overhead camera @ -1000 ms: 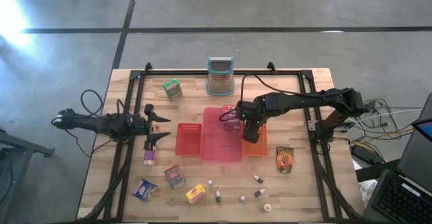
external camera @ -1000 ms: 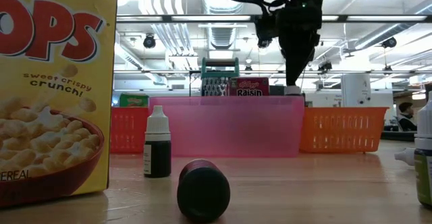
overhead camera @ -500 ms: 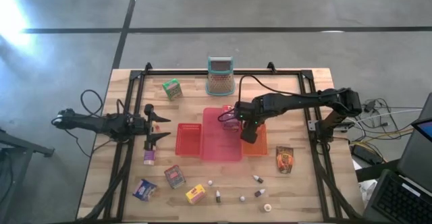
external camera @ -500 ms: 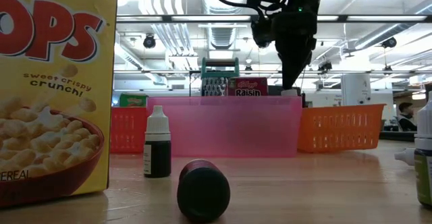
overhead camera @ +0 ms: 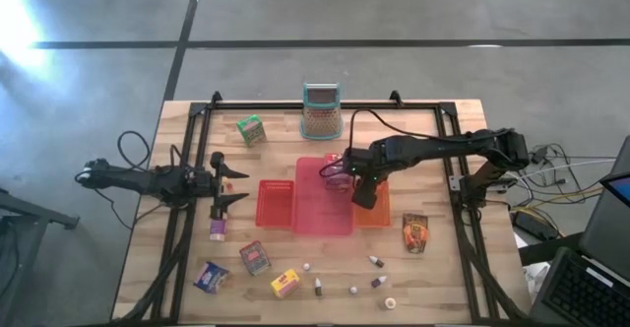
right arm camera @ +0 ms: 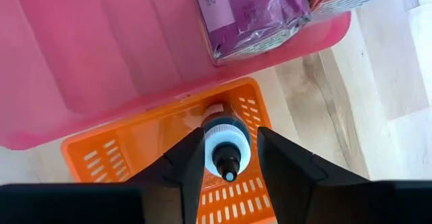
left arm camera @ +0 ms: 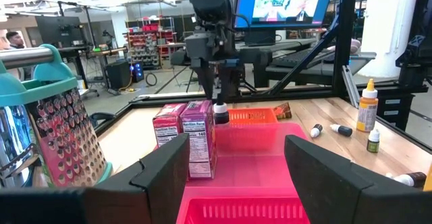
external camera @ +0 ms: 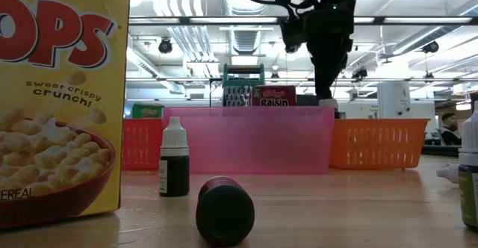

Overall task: Pick & Place Kitchen Items
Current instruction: Put the orange seasoning pack into the red bin

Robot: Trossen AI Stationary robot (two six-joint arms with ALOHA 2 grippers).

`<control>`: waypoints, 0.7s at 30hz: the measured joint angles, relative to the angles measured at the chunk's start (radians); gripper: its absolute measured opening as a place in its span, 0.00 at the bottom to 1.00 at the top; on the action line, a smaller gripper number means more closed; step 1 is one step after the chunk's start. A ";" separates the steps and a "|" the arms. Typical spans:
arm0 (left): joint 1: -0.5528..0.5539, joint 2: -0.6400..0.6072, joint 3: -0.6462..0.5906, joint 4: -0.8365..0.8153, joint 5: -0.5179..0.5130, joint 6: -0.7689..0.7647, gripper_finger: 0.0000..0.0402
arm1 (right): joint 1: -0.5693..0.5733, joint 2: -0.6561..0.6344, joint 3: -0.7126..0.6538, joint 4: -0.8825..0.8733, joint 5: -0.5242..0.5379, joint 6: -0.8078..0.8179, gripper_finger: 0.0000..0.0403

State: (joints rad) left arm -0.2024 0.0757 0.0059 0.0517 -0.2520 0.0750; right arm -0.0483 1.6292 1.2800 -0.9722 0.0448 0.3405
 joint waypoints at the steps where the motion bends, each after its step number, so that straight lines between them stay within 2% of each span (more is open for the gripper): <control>1: 0.000 0.000 0.000 0.000 0.000 0.000 0.62 | 0.000 -0.011 0.000 0.000 0.000 0.000 0.34; 5: 0.000 0.000 0.000 0.000 0.000 0.000 0.62 | 0.000 -0.061 0.003 0.006 0.008 0.007 0.34; 10: 0.000 0.000 0.000 0.000 0.000 0.000 0.62 | 0.000 -0.131 0.005 0.007 0.018 0.010 0.29; 16: 0.000 0.000 0.000 0.000 0.000 0.000 0.62 | -0.007 -0.225 0.005 -0.091 0.080 0.070 0.22; 21: 0.000 0.000 0.000 0.000 0.000 0.000 0.62 | -0.015 -0.299 -0.005 -0.188 0.191 0.140 0.20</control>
State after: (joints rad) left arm -0.2024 0.0753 0.0059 0.0517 -0.2521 0.0748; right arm -0.0633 1.3304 1.2748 -1.1602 0.2362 0.4804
